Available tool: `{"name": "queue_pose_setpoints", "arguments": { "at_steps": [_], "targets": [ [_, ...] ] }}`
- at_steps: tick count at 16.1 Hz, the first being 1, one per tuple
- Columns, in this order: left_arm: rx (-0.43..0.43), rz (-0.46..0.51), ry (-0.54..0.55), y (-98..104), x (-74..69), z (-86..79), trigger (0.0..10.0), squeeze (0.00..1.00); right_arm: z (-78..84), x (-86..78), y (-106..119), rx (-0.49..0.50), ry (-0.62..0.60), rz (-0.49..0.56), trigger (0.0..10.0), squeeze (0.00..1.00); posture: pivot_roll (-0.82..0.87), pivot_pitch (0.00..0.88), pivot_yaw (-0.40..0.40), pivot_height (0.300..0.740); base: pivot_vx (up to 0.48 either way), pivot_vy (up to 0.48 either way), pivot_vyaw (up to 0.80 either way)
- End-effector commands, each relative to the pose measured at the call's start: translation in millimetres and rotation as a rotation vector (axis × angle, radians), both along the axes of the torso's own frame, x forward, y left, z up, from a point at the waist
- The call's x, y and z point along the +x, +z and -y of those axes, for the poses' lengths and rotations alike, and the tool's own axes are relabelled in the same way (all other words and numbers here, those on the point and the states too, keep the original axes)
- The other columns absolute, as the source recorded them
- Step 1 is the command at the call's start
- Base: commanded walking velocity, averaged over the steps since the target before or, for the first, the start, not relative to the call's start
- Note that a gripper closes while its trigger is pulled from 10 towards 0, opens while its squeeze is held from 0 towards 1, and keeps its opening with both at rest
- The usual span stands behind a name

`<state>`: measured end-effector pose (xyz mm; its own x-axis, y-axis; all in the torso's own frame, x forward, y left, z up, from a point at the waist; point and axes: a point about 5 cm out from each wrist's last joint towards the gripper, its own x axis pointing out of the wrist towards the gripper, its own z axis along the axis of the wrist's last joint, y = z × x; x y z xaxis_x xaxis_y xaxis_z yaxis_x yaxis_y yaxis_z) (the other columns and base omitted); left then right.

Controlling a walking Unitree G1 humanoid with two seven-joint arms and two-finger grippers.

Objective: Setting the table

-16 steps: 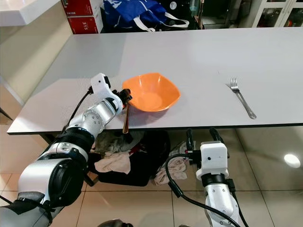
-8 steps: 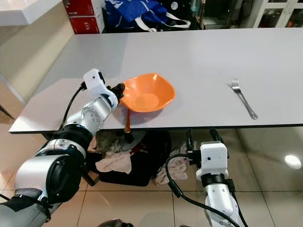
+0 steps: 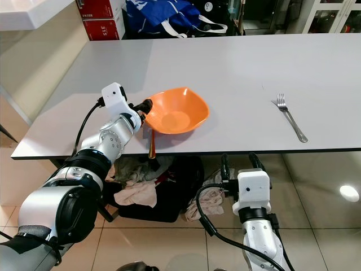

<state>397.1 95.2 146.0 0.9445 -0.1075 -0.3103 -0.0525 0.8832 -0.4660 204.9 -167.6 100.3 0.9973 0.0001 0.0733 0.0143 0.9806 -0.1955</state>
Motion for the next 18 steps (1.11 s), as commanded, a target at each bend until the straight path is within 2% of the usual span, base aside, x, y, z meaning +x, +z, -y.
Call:
{"name": "queue_pose_setpoints", "arguments": {
  "at_steps": [1, 13, 14, 15, 16, 18],
  "targets": [
    [0.013, 0.016, -0.003, 3.6, 1.3, -0.7, 10.0, 1.00, -2.8, 0.1, 0.8, 0.005, 0.006, -0.002, 10.0, 0.00, -0.03, 0.000, 0.099, 0.740, 0.000, 0.000, 0.00],
    [0.013, 0.016, -0.003, 3.6, 1.3, -0.7, 10.0, 1.00, -2.8, 0.1, 0.8, 0.005, 0.006, -0.002, 10.0, 0.00, -0.03, 0.000, 0.099, 0.740, 0.000, 0.000, 0.00],
    [0.235, 0.307, -0.031, 23.4, -3.0, -24.6, 10.0, 0.00, -2.9, 3.7, 1.2, 0.006, 0.008, 0.008, 10.0, 0.00, 0.02, 0.000, 0.078, 0.740, 0.000, 0.000, 0.00],
    [0.454, 0.560, -0.119, 34.3, -24.3, -35.7, 10.0, 0.00, -1.4, 6.8, 0.9, 0.007, 0.007, 0.017, 10.0, 0.00, 0.02, 0.000, 0.080, 0.740, 0.000, 0.000, 0.00],
    [0.490, 0.597, -0.139, 34.6, -29.9, -36.8, 10.0, 0.00, -0.6, 6.8, 0.7, 0.008, 0.007, 0.018, 10.0, 0.00, 0.02, 0.000, 0.079, 0.740, 0.000, 0.000, 0.00],
    [0.485, 0.590, -0.119, 36.5, -27.3, -40.5, 10.0, 0.00, 1.8, 5.7, 1.5, 0.005, 0.005, 0.017, 10.0, 0.00, 0.02, 0.000, 0.074, 0.740, 0.000, 0.000, 0.00]
  ]
}}
